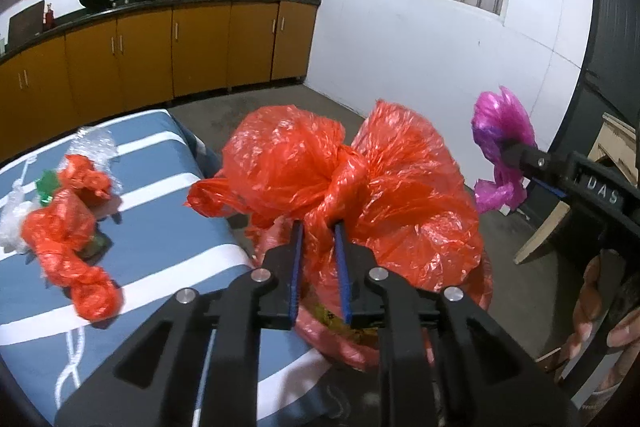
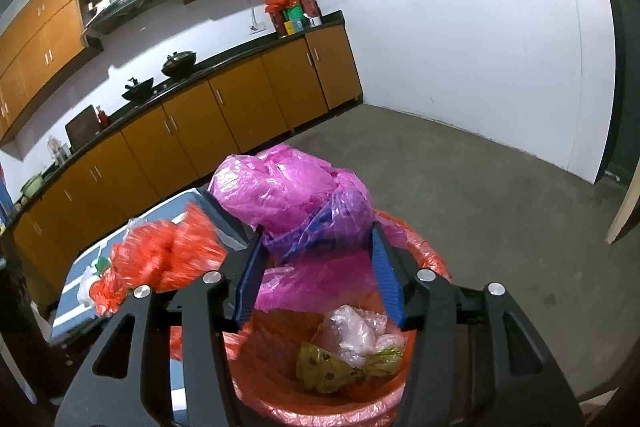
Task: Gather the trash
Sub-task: 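Carry the pink and red bags over the basket and open both tools, then move both open tools back over the table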
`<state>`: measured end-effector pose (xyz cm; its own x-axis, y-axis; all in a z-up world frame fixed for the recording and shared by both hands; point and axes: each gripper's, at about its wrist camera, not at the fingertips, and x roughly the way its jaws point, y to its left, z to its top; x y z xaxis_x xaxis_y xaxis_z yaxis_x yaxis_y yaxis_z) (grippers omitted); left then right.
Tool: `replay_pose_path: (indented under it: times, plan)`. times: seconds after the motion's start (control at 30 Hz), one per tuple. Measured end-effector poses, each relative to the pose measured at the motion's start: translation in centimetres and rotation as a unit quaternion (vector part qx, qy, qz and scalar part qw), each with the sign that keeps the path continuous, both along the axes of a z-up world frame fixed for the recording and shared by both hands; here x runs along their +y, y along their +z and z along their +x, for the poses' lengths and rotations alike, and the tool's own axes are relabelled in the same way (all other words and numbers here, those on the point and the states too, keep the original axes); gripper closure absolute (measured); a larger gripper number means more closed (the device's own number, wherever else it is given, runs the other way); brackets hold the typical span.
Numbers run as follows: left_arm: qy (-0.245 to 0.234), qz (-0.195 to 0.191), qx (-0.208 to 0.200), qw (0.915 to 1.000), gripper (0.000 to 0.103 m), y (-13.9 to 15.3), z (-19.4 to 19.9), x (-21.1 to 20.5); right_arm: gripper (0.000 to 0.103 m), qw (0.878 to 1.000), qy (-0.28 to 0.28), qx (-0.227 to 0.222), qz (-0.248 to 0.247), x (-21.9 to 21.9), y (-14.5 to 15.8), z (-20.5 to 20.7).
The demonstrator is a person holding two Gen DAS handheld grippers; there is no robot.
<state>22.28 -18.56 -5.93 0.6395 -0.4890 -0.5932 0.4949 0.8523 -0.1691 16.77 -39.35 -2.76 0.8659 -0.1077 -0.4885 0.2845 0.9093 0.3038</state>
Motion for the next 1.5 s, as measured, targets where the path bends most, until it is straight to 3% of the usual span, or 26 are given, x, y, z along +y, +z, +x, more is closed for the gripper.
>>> replay_pose_path:
  times: [0.1,0.3,0.6,0.8,1.13,1.4,1.5]
  plan:
    - [-0.001,0.007,0.011,0.9999,0.070,-0.9,0.4,-0.6,0.036,1.000,-0.003,0.002,0.006,-0.3,-0.4,0.3]
    - [0.023,0.024,0.015,0.9993,0.063,-2.1,0.6,1.1,0.032,1.000,-0.011,0.011,-0.010,-0.4,-1.1,-0.2]
    - [0.114,0.072,-0.012,0.9909,0.041,-2.3,-0.4,7.7,0.030,0.999,-0.008,0.038,-0.038,0.4,-1.6,-0.3]
    - [0.178,0.082,-0.004,0.9806,0.035,-2.4,-0.6,13.2,0.028,0.997,0.026,0.041,-0.053,2.7,-1.1,0.4]
    - [0.306,0.086,-0.008,0.9480,0.032,-2.2,-1.9,24.9,0.028,0.988,0.135,0.037,-0.069,11.3,-0.5,3.5]
    - [0.393,0.032,-0.008,0.9191,0.032,-1.5,-3.6,33.0,0.028,0.967,0.239,0.030,-0.083,20.8,-0.7,6.8]
    - [0.408,0.024,-0.005,0.9127,0.032,-1.5,-4.1,34.6,0.030,0.960,0.269,0.038,-0.073,23.8,-1.5,8.3]
